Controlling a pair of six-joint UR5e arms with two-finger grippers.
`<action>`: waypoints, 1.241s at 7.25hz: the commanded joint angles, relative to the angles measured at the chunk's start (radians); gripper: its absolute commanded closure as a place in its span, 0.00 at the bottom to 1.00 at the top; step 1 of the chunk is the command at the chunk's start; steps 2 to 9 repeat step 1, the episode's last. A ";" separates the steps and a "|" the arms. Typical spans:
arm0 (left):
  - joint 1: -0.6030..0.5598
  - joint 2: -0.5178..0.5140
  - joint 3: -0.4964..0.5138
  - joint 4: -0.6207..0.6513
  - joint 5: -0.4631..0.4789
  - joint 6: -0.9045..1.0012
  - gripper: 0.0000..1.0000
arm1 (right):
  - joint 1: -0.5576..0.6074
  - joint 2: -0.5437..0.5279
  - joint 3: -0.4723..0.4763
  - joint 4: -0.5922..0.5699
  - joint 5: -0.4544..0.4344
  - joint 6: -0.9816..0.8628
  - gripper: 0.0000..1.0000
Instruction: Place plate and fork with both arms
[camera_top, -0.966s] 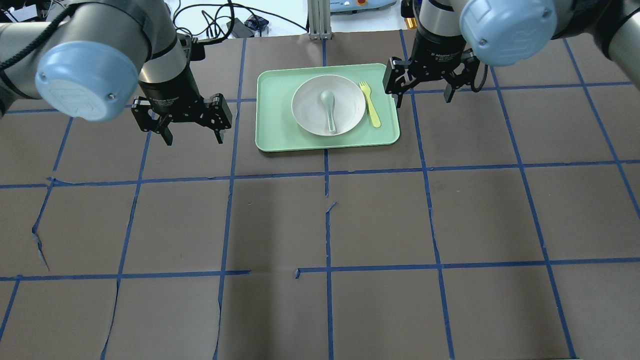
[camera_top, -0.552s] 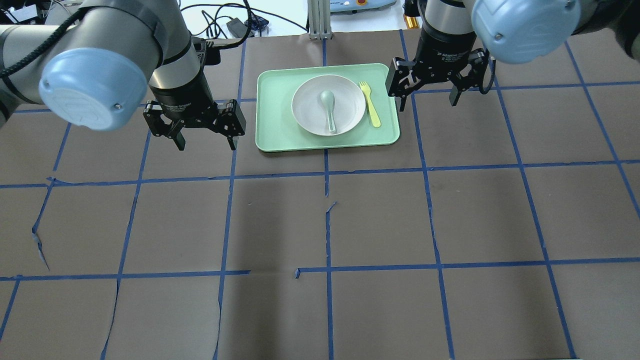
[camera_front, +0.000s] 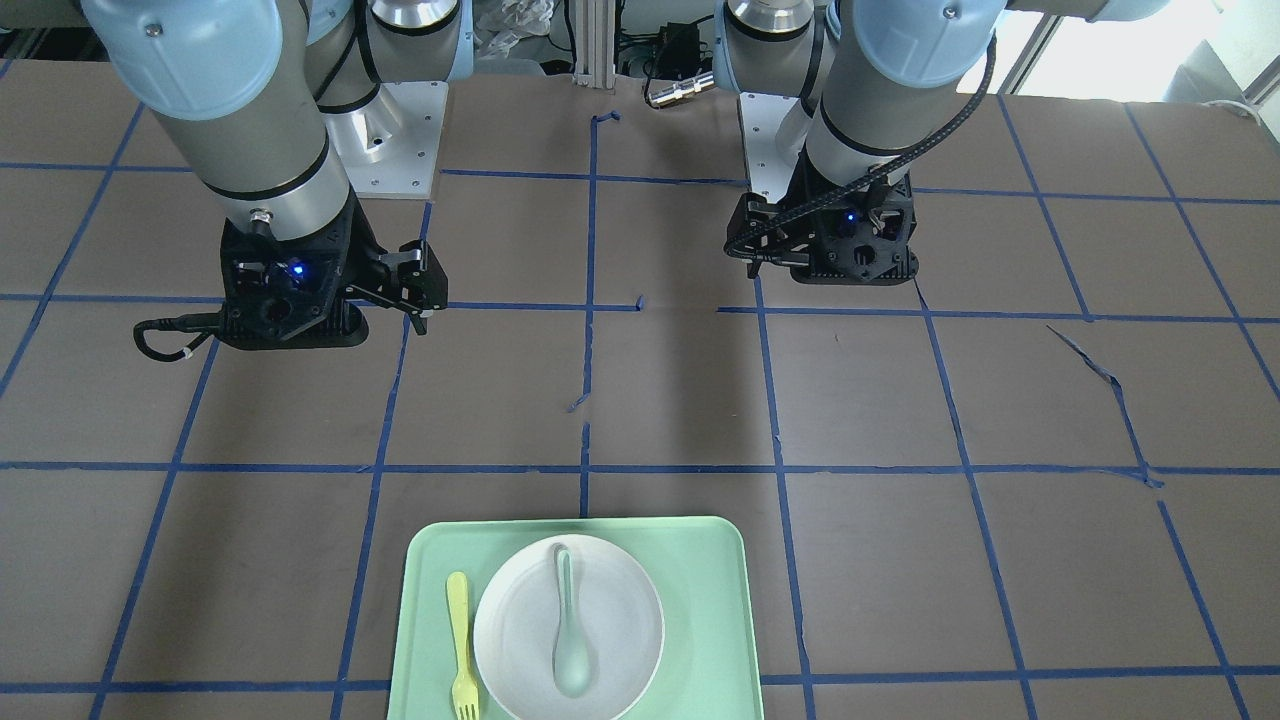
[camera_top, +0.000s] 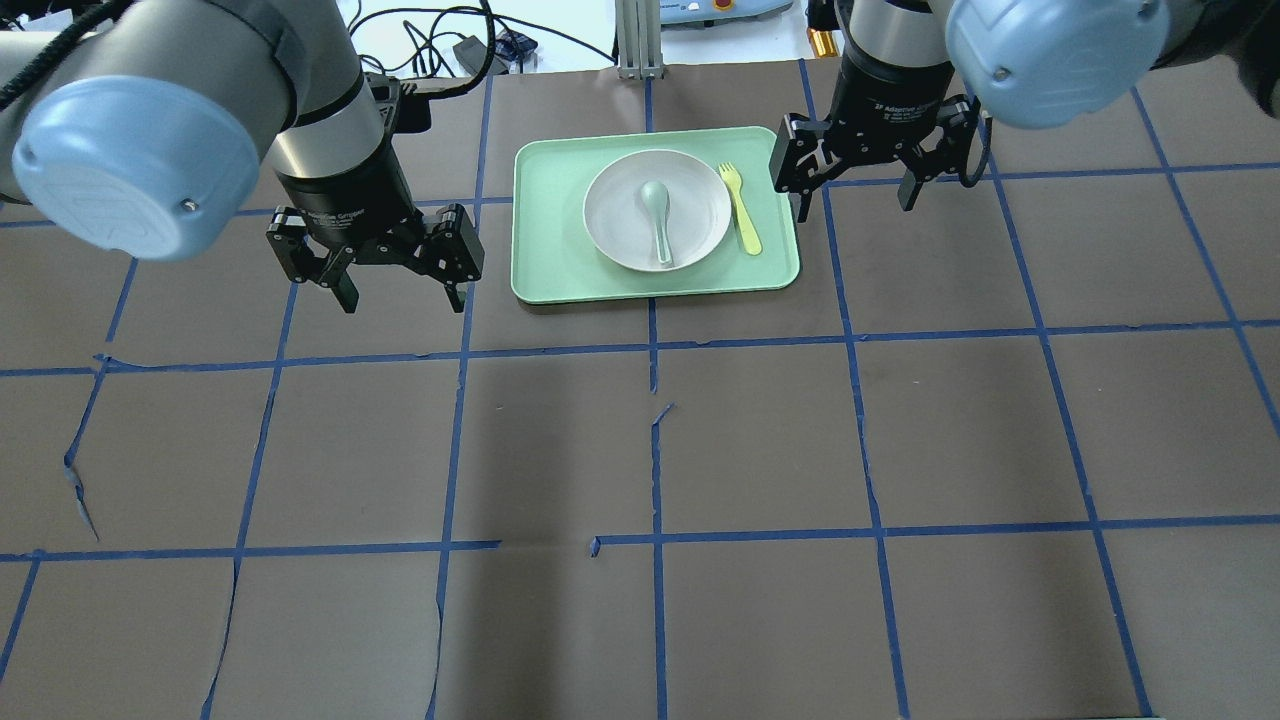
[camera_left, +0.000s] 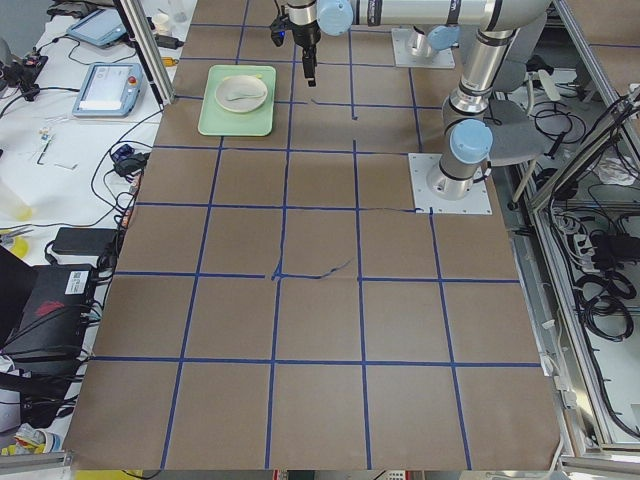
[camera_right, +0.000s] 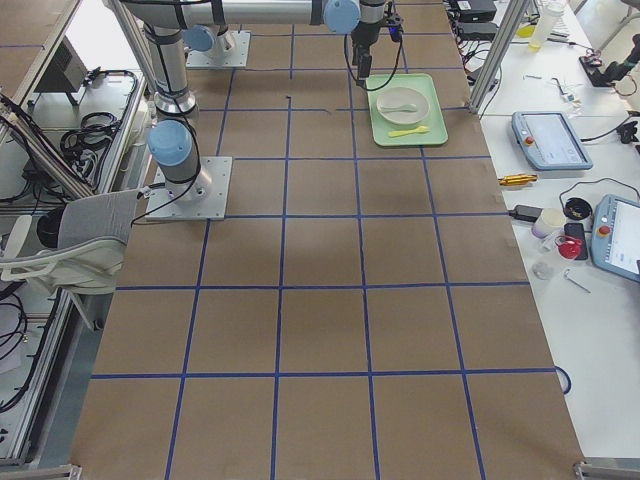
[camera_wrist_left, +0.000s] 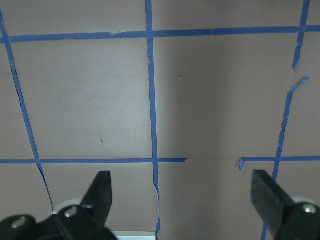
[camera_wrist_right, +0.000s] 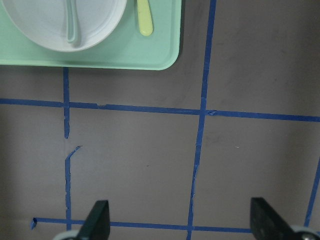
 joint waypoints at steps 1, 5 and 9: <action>0.000 0.011 0.003 -0.008 -0.003 0.000 0.00 | -0.001 0.001 -0.001 -0.001 0.000 0.000 0.00; 0.000 0.011 0.003 -0.008 -0.003 0.000 0.00 | -0.001 0.001 -0.001 -0.001 0.000 0.000 0.00; 0.000 0.011 0.003 -0.008 -0.003 0.000 0.00 | -0.001 0.001 -0.001 -0.001 0.000 0.000 0.00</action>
